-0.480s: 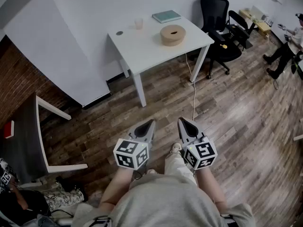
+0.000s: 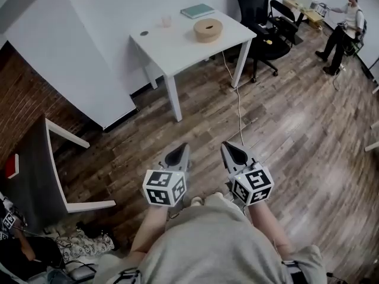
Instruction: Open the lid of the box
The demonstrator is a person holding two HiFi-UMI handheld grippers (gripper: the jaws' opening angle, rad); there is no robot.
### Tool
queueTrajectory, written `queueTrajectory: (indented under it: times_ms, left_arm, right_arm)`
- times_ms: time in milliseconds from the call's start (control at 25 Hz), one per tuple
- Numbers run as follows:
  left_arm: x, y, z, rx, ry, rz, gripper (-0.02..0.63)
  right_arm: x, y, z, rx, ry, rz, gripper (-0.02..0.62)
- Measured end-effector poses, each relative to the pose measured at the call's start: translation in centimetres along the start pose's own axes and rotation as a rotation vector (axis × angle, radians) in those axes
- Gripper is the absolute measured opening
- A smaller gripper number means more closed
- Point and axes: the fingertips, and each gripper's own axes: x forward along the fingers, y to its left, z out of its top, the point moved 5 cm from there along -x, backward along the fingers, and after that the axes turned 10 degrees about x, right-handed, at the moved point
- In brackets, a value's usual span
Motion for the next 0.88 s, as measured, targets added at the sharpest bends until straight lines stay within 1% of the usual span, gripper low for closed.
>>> queueTrajectory:
  times_ms: [200,440,640,880]
  left_arm:
    - [-1.5,-0.3,-0.6,0.003,0.019,-0.001,0.006]
    - [-2.7,-0.7,-0.5,0.001,-0.007,0.013,0.008]
    - [-3.1,-0.5,-0.5,0.041,-0.009,0.049,0.009]
    - [-3.7,-0.3,-0.6,0.054,-0.02,0.056,0.008]
  right_arm:
    - [-0.8,1.5,-0.2,-0.013,-0.007,0.005,-0.003]
    - [-2.2,2.2,-0.9,-0.028,-0.005,-0.007,-0.003]
    - [-2.7,2.6,-0.8,-0.01,-0.018,-0.002,-0.002]
    - [-2.8,3.0,-0.9,-0.014,-0.032,-0.004,0.0]
